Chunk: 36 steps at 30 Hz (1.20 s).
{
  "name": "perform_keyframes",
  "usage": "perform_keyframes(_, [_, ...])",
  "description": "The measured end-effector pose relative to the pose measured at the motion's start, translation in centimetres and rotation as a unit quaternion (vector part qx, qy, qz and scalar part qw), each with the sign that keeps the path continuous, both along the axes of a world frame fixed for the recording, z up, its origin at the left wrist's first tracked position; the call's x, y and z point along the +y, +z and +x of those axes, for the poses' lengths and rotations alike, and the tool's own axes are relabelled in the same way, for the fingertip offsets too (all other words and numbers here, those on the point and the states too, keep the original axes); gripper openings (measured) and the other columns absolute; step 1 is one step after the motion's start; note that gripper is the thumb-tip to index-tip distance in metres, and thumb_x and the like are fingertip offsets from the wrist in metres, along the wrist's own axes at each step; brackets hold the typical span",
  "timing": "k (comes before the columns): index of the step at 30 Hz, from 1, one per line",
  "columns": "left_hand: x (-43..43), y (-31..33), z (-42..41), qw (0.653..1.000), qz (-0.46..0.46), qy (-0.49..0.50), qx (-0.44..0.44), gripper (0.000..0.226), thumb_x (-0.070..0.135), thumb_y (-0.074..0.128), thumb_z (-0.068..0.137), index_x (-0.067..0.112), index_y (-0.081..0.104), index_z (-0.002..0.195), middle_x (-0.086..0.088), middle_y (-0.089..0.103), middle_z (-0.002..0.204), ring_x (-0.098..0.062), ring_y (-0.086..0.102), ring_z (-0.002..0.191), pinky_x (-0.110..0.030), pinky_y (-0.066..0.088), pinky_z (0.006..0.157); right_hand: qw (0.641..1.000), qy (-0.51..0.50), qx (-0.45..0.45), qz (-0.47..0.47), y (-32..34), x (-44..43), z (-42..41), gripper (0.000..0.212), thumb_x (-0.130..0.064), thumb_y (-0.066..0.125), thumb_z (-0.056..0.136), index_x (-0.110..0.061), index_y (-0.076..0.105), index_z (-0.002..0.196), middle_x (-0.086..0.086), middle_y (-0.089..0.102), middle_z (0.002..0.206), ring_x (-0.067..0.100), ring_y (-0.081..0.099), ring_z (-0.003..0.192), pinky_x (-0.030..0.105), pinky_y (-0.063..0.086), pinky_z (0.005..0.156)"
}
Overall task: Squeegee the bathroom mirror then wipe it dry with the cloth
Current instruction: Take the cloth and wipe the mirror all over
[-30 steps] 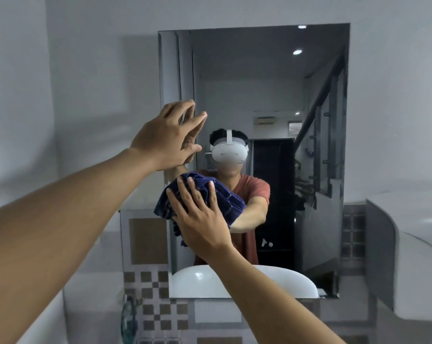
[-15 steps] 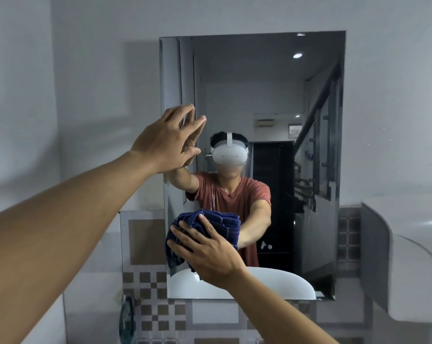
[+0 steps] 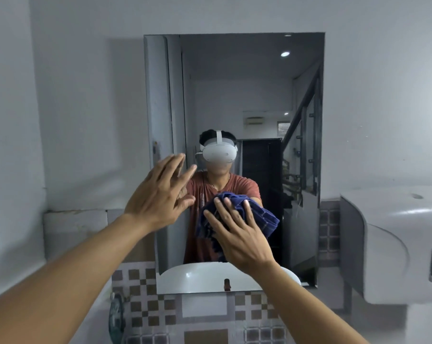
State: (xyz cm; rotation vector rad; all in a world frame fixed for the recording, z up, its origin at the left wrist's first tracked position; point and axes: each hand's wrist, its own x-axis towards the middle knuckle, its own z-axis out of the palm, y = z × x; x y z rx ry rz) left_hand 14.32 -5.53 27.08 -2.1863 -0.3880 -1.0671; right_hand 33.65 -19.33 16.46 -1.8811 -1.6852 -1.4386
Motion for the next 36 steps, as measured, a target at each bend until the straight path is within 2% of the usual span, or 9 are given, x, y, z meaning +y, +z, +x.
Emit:
perform_keyframes(6, [0.2, -1.5, 0.7, 1.0, -0.012, 0.015, 0.008, 0.088, 0.061, 0.057, 0.089, 0.016, 0.028, 0.159, -0.021, 0.023, 0.164, -0.038, 0.019, 0.152, -0.053, 0.023, 0.123, 0.997, -0.027, 0.062, 0.04, 1.4, -1.8, 2.4, 0.056, -0.042, 0.028, 0.106, -0.025, 0.023, 0.159, 0.011, 0.017, 0.167, 0.031, 0.014, 0.155, 0.061, 0.012, 0.122])
perform_keyframes(11, [0.0, -1.4, 0.7, 1.0, -0.02, 0.0, 0.0, 0.09, 0.058, 0.065, 0.087, 0.016, 0.031, 0.158, -0.021, 0.026, 0.162, -0.038, 0.022, 0.151, -0.054, 0.026, 0.122, 0.988, -0.042, 0.12, 0.092, 2.1, -3.6, 4.6, 0.057, -0.041, 0.028, 0.105, -0.021, 0.023, 0.159, 0.016, 0.017, 0.166, 0.035, 0.012, 0.154, 0.062, 0.012, 0.122])
perform_keyframes(15, [-0.1, -1.3, 0.7, 1.0, -0.027, -0.01, -0.005, 0.09, 0.056, 0.07, 0.084, 0.016, 0.034, 0.157, -0.02, 0.028, 0.161, -0.038, 0.024, 0.15, -0.054, 0.028, 0.121, 0.971, -0.056, 0.183, 0.141, 1.6, -4.7, 5.9, 0.058, -0.043, 0.021, 0.105, -0.022, 0.018, 0.16, 0.013, 0.01, 0.166, 0.031, 0.006, 0.155, 0.06, 0.005, 0.123])
perform_keyframes(19, [0.0, -1.4, 0.8, 0.999, -0.026, -0.018, -0.01, 0.083, 0.056, 0.062, 0.089, 0.017, 0.034, 0.157, -0.02, 0.028, 0.161, -0.038, 0.024, 0.149, -0.054, 0.028, 0.121, 0.949, -0.048, 0.25, 0.185, 0.0, -5.3, 6.6, 0.059, -0.047, 0.013, 0.106, -0.025, 0.011, 0.16, 0.009, 0.001, 0.167, 0.028, -0.001, 0.156, 0.053, -0.005, 0.124])
perform_keyframes(21, [0.0, -1.3, 0.7, 1.0, -0.017, -0.022, -0.014, 0.078, 0.057, 0.054, 0.092, 0.017, 0.035, 0.156, -0.019, 0.029, 0.161, -0.037, 0.025, 0.149, -0.053, 0.028, 0.121, 0.941, -0.026, 0.275, 0.196, -1.1, -5.4, 7.0, 0.059, -0.048, 0.013, 0.106, -0.026, 0.009, 0.16, 0.008, -0.002, 0.168, 0.026, -0.006, 0.156, 0.05, -0.003, 0.125])
perform_keyframes(23, [-0.1, -1.3, 0.6, 1.0, -0.01, -0.02, -0.017, 0.078, 0.051, 0.063, 0.09, 0.017, 0.037, 0.155, -0.021, 0.03, 0.159, -0.039, 0.027, 0.148, -0.053, 0.029, 0.121, 0.932, 0.003, 0.299, 0.204, -2.3, -5.6, 7.1, 0.059, -0.05, 0.013, 0.106, -0.028, 0.006, 0.16, 0.007, -0.004, 0.168, 0.023, -0.011, 0.155, 0.043, 0.002, 0.125])
perform_keyframes(25, [-0.3, -1.4, 0.5, 0.999, -0.014, -0.013, -0.031, 0.082, 0.047, 0.073, 0.085, 0.016, 0.04, 0.154, -0.024, 0.031, 0.158, -0.042, 0.029, 0.146, -0.055, 0.03, 0.12, 0.926, 0.003, 0.315, 0.206, -3.5, -5.7, 6.9, 0.059, -0.053, 0.011, 0.105, -0.032, 0.001, 0.159, 0.005, -0.006, 0.169, 0.021, -0.013, 0.155, 0.039, -0.003, 0.123])
perform_keyframes(29, [-0.8, -2.6, 0.8, 0.996, -0.048, -0.02, -0.076, 0.079, 0.04, 0.077, 0.084, 0.012, 0.045, 0.151, -0.028, 0.036, 0.152, -0.045, 0.033, 0.141, -0.056, 0.038, 0.114, 0.923, -0.046, 0.323, 0.203, -6.6, -5.6, 6.5, 0.06, -0.054, 0.008, 0.104, -0.036, -0.007, 0.159, 0.005, -0.007, 0.169, 0.022, -0.011, 0.155, 0.051, -0.007, 0.124])
perform_keyframes(36, [-0.4, -3.0, 1.0, 0.996, -0.048, -0.02, -0.075, 0.075, 0.04, 0.074, 0.086, 0.014, 0.046, 0.151, -0.027, 0.036, 0.152, -0.044, 0.032, 0.142, -0.056, 0.038, 0.114, 0.948, -0.053, 0.267, 0.166, -9.9, -4.0, 5.6, 0.06, -0.043, 0.015, 0.108, -0.022, -0.002, 0.161, 0.018, 0.007, 0.167, 0.033, 0.002, 0.155, 0.063, 0.014, 0.12])
